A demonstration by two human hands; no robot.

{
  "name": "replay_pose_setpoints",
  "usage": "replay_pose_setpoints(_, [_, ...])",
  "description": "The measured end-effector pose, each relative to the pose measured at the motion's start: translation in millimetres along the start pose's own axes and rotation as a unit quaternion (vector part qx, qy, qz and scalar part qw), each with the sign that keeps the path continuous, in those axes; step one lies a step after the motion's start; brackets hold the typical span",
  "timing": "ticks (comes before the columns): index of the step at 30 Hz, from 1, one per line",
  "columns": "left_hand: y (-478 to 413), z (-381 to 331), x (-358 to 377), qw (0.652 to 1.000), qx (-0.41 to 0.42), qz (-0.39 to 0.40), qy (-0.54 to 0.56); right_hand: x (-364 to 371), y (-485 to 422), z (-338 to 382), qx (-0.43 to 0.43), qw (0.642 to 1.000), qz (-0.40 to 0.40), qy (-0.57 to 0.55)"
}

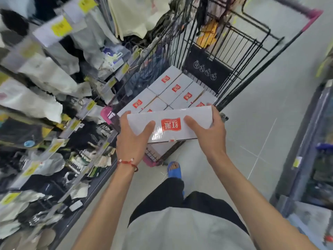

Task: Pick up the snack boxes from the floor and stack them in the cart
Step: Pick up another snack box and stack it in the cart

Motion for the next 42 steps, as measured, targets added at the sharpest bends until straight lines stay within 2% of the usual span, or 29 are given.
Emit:
replay_pose_setpoints(8, [-70.0,-47.3,45.5,0.999,-0.041,-0.029,0.006,11.6,-103.8,28.0,0.008,0.999,0.049,0.002])
replay_pose_setpoints(14, [-110.2,-80.0,94.2,0.993,-0.103,-0.063,0.002,8.7,-186.1,42.2,0.024,0.993,0.108,0.030])
replay_pose_setpoints(22, [-137.6,-114.8,156.7,0.974,-0.196,-0.107,0.038,3.7,-291.1,58.6,0.025,0.967,0.230,0.112])
replay_pose_setpoints(27, [-154.7,-115.1,182.2,0.962,-0.249,-0.106,0.048,9.0,-336.4,61.3,0.019,0.947,0.286,0.141])
replay_pose_setpoints(34, [-189.3,-117.4,197.7,0.948,-0.289,-0.118,0.060,38.7,-378.7,66.8,0.013,0.933,0.325,0.155])
replay_pose_setpoints(42, [-259.8,-104.6,203.5,0.929,-0.331,-0.122,0.110,108.7,-433.3,71.7,-0.009,0.916,0.339,0.213])
Point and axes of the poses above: each hand's wrist, its own y-axis away from the middle knuckle, its own x-axis out of the palm, z = x × y, the point moved 1 cm from there along -y, towards the middle knuckle, and after that the axes turned 4 degrees about -z, right-handed, at the moved point
